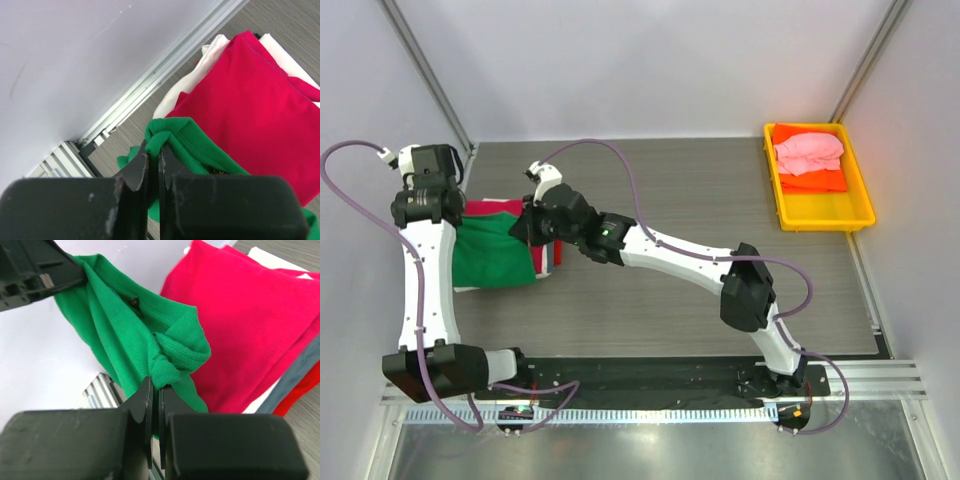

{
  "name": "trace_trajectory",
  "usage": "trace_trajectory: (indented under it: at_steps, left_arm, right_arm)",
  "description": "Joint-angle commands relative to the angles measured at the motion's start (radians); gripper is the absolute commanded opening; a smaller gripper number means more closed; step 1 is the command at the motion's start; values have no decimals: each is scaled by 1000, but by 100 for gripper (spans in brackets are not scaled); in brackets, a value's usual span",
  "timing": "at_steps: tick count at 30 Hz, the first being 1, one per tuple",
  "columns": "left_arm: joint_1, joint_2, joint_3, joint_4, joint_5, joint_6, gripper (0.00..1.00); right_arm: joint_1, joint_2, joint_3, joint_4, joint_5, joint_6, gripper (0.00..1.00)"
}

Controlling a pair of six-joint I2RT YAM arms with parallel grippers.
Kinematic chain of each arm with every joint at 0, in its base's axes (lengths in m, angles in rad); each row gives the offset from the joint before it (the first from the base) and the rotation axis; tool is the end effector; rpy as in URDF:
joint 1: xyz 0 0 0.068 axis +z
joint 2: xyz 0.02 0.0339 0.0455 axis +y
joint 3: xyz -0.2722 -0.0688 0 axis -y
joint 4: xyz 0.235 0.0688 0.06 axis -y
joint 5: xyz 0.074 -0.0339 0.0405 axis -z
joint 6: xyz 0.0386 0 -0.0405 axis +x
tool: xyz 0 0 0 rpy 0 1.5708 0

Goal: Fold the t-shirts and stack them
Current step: Neatly place the folded tshirt to the corner

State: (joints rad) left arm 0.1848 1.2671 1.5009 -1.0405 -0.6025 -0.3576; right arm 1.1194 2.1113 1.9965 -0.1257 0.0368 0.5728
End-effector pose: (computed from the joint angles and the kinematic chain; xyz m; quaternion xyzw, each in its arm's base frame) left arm 0.2186 0.0631 0.4097 -0.3440 0.8241 0.2436 0.3785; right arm 0.2236 0.4581 0.3528 -0.2014 0.7606 0.4524 0.4199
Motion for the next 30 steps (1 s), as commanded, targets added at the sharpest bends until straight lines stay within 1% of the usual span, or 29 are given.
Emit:
trace_trajectory:
  at_steps: [1, 4, 6, 11, 12, 15, 19, 23, 24, 25, 26, 27, 28, 29, 30]
  left_arm:
    - [24, 18, 35, 94, 6, 20, 0]
    - [28, 63, 35, 117, 33, 14, 0]
    - [31, 106, 48, 123, 47, 2, 0]
    - [56, 204, 82, 166, 83, -17, 0]
    - [58, 245, 93, 174, 101, -18, 0]
    - [58, 317, 146, 195, 110, -15, 0]
    - [59, 454, 254, 178, 106, -7, 0]
    - [61, 526, 311, 174, 125, -23, 0]
    - [59, 538, 321, 171, 130, -26, 0]
    - [61, 548, 335, 163, 142, -27, 1]
    - [64, 569, 346, 155, 150, -32, 8]
    - [67, 574, 355, 146, 159, -41, 18]
    - [74, 578, 370, 132, 180, -49, 51]
    - [76, 581, 375, 129, 185, -53, 63]
    - [76, 575, 381, 128, 191, -61, 71]
  right_arm:
    - [-10, -1, 68, -15, 55, -1, 1]
    - [-29, 15, 79, -14, 61, 4, 1]
    - [-50, 38, 91, -14, 39, 15, 1]
    - [-76, 105, 157, -14, 29, -2, 1]
    - [-85, 136, 189, -14, 29, -10, 1]
    - [-115, 209, 263, -14, 8, 4, 1]
    - [-147, 285, 338, -14, -5, 30, 1]
    - [-168, 346, 413, -6, -9, 27, 2]
    - [-173, 354, 432, -5, -11, 25, 4]
    - [-182, 358, 430, 1, -9, 24, 19]
    - [-187, 368, 426, 17, -6, 28, 24]
    - [-191, 372, 424, 24, -17, 29, 27]
    - [-197, 378, 426, 29, -23, 33, 42]
    - [-210, 383, 427, 29, -23, 36, 52]
    - [-214, 380, 426, 29, -23, 42, 60]
